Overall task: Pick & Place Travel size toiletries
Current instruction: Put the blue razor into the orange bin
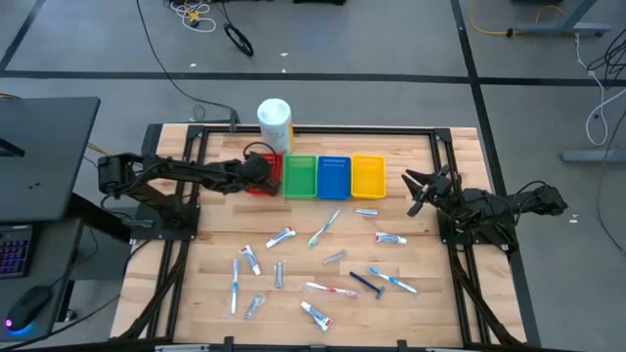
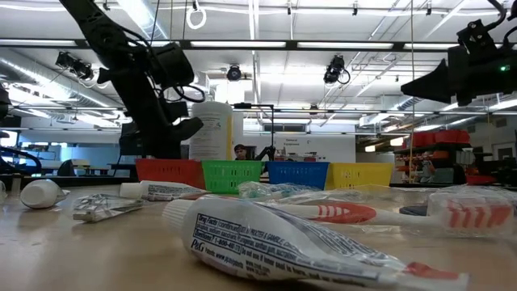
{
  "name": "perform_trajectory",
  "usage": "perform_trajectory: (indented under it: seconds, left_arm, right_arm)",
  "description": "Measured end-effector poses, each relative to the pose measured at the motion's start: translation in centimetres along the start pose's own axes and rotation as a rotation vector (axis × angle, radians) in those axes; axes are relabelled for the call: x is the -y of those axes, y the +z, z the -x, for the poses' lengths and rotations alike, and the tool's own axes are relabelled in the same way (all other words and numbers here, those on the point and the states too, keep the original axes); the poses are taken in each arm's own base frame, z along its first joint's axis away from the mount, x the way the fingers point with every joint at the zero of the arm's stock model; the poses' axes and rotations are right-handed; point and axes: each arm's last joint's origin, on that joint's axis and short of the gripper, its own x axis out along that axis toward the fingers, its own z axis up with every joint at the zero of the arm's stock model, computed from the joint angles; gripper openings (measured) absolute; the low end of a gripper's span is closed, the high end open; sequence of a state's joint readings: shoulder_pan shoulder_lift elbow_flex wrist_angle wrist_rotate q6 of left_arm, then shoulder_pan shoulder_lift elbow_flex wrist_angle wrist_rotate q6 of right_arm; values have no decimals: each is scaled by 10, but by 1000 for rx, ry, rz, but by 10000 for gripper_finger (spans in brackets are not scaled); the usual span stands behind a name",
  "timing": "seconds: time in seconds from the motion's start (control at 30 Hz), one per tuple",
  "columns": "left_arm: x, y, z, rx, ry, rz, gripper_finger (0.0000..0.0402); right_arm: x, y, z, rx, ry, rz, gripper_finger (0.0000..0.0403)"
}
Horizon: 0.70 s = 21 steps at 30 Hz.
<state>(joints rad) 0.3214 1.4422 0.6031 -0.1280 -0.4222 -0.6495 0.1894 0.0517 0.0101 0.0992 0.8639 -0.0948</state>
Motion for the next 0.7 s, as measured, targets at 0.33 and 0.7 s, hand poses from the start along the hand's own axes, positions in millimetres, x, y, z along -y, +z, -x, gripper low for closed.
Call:
perform_trajectory:
  seconds: [0.33, 0.7]
  left_arm:
    - [-7, -3, -4, -32, -18, -35, 40]
    - [-7, -3, -5, -63, -61, -99, 84]
  right_arm:
    - [-1, 4, 0, 31, 41, -28, 102]
    - [-6, 16, 2, 154, 285, -87, 102]
